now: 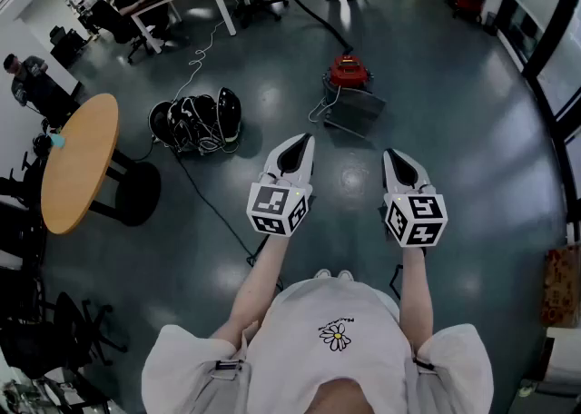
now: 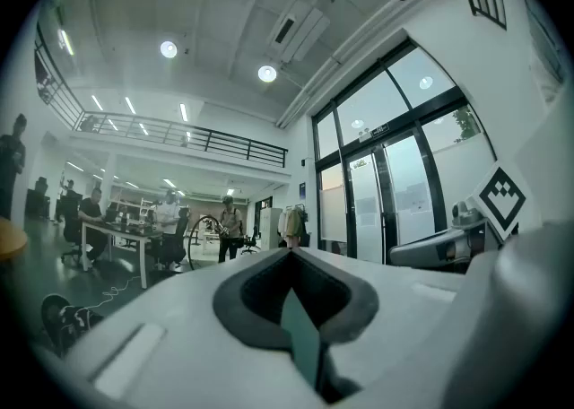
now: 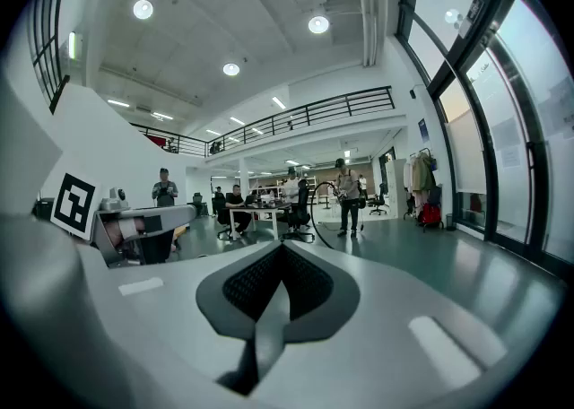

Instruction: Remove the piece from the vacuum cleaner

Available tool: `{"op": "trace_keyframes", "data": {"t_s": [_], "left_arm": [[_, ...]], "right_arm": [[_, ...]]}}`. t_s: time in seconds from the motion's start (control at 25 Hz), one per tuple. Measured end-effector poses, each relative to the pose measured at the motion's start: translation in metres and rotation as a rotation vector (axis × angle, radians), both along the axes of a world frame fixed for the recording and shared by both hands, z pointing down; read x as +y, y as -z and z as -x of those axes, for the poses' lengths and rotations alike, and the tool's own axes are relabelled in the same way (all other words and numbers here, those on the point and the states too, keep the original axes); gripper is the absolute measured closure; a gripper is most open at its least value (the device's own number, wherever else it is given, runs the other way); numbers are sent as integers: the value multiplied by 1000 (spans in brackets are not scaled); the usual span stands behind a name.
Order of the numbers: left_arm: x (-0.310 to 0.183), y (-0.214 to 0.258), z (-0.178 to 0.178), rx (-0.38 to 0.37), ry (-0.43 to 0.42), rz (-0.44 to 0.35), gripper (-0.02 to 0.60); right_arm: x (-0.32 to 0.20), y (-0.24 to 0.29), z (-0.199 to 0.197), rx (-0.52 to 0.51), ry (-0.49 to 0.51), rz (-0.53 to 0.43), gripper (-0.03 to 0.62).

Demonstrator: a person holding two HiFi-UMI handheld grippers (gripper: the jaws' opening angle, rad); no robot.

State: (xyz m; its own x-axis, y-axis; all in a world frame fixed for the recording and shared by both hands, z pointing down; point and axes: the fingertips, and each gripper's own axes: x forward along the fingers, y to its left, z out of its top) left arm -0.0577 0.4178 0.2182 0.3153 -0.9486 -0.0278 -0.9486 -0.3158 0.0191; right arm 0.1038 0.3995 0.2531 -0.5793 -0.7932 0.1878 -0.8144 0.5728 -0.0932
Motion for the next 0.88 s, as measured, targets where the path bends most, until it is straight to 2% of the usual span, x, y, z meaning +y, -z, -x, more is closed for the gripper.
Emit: {"op": "trace_keyframes", "data": {"t_s": [0.48, 0.68, 0.88], "left_arm": [[-14, -5, -41, -8, -12, 12, 580], [-15, -22, -52, -14, -14, 53, 580], [-45, -45, -49, -5, -35, 89, 580]], "right_arm": [[-12, -5, -32, 11, 33, -24, 572], [-16, -23, -43, -3, 38, 13, 572], [-36, -43, -37, -29, 49, 48, 571]]}}
